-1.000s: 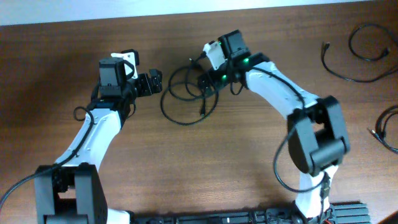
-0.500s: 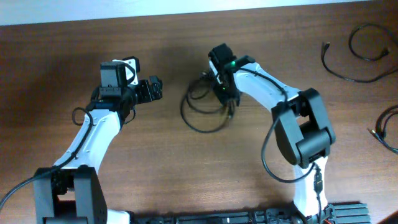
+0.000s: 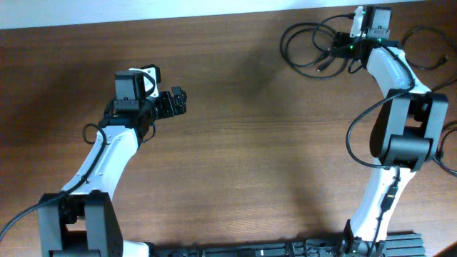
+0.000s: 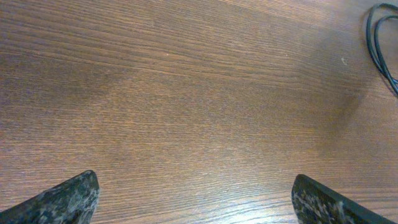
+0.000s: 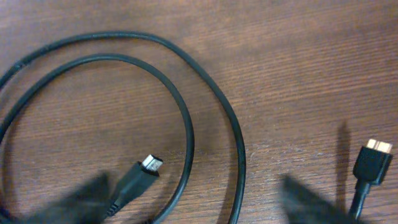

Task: Untangle cables
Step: 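Carry the last cable to the upper right area and release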

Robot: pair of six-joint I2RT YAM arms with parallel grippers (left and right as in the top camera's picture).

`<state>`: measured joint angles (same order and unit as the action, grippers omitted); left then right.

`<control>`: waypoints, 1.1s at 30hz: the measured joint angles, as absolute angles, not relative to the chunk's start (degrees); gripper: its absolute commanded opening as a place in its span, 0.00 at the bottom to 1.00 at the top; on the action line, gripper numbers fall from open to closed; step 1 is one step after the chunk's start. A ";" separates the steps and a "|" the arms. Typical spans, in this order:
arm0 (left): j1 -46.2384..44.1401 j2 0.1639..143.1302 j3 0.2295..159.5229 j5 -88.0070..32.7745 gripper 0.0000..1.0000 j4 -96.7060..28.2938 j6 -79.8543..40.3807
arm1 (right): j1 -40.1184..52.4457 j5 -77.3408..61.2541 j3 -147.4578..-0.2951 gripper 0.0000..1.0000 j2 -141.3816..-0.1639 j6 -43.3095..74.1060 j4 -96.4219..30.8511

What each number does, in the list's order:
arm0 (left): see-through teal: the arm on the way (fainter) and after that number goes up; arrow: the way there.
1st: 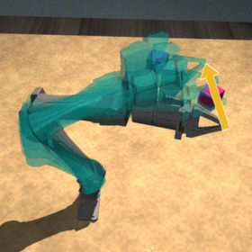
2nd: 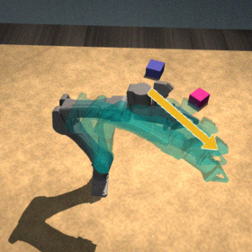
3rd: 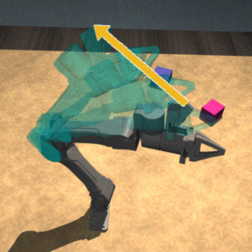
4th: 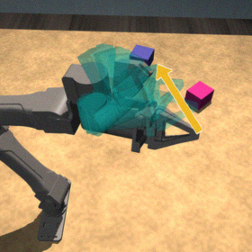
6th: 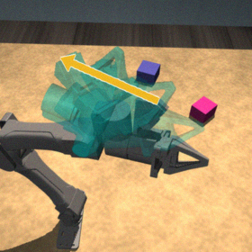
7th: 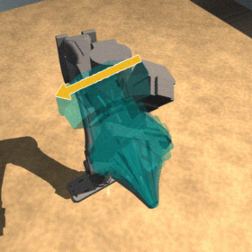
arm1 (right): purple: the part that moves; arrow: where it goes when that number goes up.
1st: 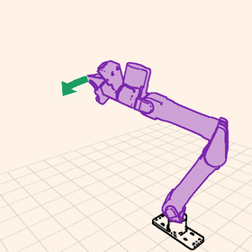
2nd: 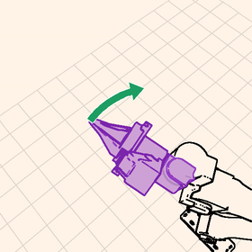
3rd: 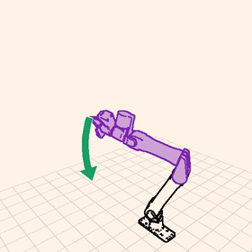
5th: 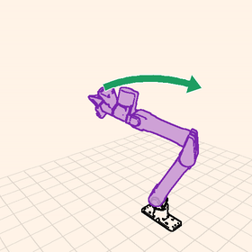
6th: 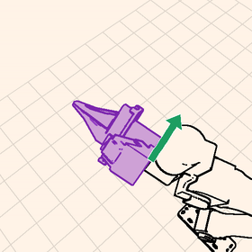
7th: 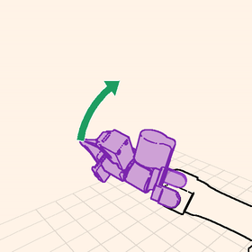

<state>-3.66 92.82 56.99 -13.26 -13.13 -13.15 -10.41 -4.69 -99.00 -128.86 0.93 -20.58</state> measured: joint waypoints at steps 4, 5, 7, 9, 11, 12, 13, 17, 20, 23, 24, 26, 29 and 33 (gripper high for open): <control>-3.68 92.79 56.99 -13.26 0.99 -13.08 -13.15 | -10.41 -5.13 -98.85 0.99 -122.04 1.54 -27.94; -3.66 92.77 56.99 -13.26 0.99 -13.23 -13.15 | -10.41 -5.10 -98.78 0.99 -115.94 1.58 -32.75; -3.66 92.77 56.99 -13.28 0.99 -13.17 -13.15 | -10.41 -5.13 -99.50 0.99 -103.26 1.54 -41.82; -3.66 92.77 56.97 -13.26 0.99 -13.30 -13.15 | -10.41 -5.30 -99.24 0.99 -91.83 1.56 -51.16; -3.66 92.64 56.95 -13.28 0.99 -13.34 -13.15 | -10.41 -5.30 -99.33 0.99 -86.08 1.54 -57.63; -3.66 92.62 56.95 -13.28 0.99 -13.30 -13.15 | -10.41 -5.30 -99.33 0.99 -81.38 1.54 -62.37; -3.66 92.62 56.95 -13.26 0.99 -13.21 -13.15 | -10.41 -5.32 -99.26 0.99 -78.17 1.56 -66.65; -3.66 92.55 56.95 -13.28 0.99 -13.30 -13.15 | -10.41 -5.50 -99.37 0.99 -69.23 1.56 -80.99; -3.66 92.53 56.95 -13.28 0.99 -13.19 -13.15 | -10.41 -5.50 -99.20 0.99 -69.17 1.50 -91.18; -3.66 92.53 56.95 -13.26 0.99 -13.23 -13.15 | -10.41 -3.97 -99.22 0.99 -70.89 1.50 -92.82; -3.66 92.53 56.95 -13.26 0.99 -13.23 -13.15 | -10.41 -4.16 -99.22 0.99 -71.85 1.48 -93.01; -3.66 92.53 56.95 -13.28 0.99 -13.26 -13.15 | -10.41 -6.81 -98.89 0.99 -72.51 1.50 -89.10; -3.66 92.55 56.95 -13.28 0.99 -13.13 -13.15 | -10.41 -9.63 -91.07 0.99 -67.22 1.45 -77.49; -3.66 92.49 56.93 -13.43 0.99 -13.08 -13.15 | -8.36 -11.18 -61.84 0.99 -44.97 1.41 -52.03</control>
<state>-3.66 92.49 56.93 -13.43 -13.08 -13.15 -8.36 -11.18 -61.84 -44.97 1.41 -52.03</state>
